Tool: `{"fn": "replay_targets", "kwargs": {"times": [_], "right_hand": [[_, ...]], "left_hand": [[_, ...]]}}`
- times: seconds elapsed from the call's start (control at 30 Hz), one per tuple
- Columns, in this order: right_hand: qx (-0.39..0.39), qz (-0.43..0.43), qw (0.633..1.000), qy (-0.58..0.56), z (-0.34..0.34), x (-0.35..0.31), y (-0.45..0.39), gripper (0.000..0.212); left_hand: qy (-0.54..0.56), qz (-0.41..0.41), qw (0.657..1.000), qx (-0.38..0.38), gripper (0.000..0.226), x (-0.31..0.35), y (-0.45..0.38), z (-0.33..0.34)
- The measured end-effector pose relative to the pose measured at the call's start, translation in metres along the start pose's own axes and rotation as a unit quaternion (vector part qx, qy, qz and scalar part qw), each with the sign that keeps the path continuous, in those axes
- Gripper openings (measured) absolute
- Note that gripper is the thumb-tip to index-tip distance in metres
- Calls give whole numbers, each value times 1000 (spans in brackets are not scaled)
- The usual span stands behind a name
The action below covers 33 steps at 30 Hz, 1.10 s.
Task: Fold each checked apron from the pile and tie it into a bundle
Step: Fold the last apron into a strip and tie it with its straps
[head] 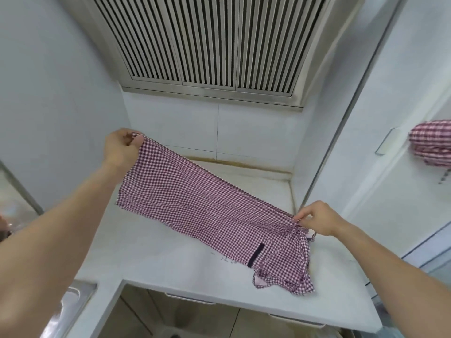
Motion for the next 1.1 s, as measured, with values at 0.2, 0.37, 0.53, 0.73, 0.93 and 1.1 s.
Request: {"fn": "replay_targets", "kwargs": {"times": [0.2,0.37,0.53,0.73,0.93,1.1], "right_hand": [[52,27,987,-148,-31,10,5,19],[178,33,961,-208,-72,18,19,21],[255,42,941,-217,-96,20,37,11],[96,-8,992,-83,-90,10,29,21],[-157,-2,975,-158,-54,16,51,20],[-396,25,896,-199,-10,20,78,20]], "left_hand": [[-2,27,999,42,21,24,0,-4],[9,13,997,77,24,28,6,-8],[14,15,996,85,24,30,16,-10],[-100,-20,988,117,28,25,43,-17],[-295,-117,948,-8,35,-30,67,-15],[-372,-219,892,-135,37,-94,83,-30]]}}
Point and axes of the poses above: each hand's wrist, its own y-axis away from the middle knuckle, its own z-axis out of the palm, x = y × z, the point moved 8 cm from there along -y, towards the middle knuckle, and after that the axes turned 11 degrees about y, right-handed, at the moved point
